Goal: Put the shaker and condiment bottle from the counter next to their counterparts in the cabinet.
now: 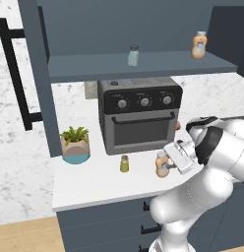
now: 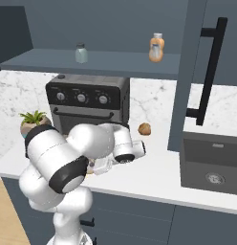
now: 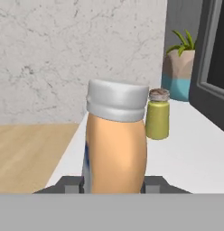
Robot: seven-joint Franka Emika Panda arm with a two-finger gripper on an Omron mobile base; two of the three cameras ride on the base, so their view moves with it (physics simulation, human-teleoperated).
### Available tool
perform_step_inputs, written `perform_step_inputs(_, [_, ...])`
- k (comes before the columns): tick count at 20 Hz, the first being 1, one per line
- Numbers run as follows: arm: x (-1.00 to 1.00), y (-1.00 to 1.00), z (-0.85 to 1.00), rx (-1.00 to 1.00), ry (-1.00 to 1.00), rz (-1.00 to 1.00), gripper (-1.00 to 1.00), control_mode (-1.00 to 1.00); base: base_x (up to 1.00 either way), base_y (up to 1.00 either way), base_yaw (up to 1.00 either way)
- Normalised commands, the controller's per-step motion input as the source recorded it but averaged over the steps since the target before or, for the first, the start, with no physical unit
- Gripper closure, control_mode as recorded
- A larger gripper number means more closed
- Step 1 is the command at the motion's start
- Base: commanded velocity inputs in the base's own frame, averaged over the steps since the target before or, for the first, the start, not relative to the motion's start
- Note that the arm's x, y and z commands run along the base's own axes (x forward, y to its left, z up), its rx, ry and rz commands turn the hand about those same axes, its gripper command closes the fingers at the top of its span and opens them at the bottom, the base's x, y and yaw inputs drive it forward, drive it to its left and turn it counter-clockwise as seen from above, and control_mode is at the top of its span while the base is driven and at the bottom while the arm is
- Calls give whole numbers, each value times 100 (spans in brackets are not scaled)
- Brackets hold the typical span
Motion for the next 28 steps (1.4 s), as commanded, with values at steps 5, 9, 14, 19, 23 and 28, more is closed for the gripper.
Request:
perform_step_inputs(5, [-39,0,67,0,-10,-4,100,-100,0,0,0])
perform_step_inputs(9, [-25,9,78,0,-1,-21,100,-100,0,0,0])
perform_step_inputs(14, [-14,7,74,0,0,-37,100,-100,0,0,0])
perform_step_inputs(19, [-19,6,57,-5,0,-48,100,-100,0,0,0])
perform_step_inputs(23, [-20,0,51,-14,0,-50,100,-100,0,0,0])
perform_step_inputs(28, [-33,0,61,-19,0,-48,100,-100,0,0,0])
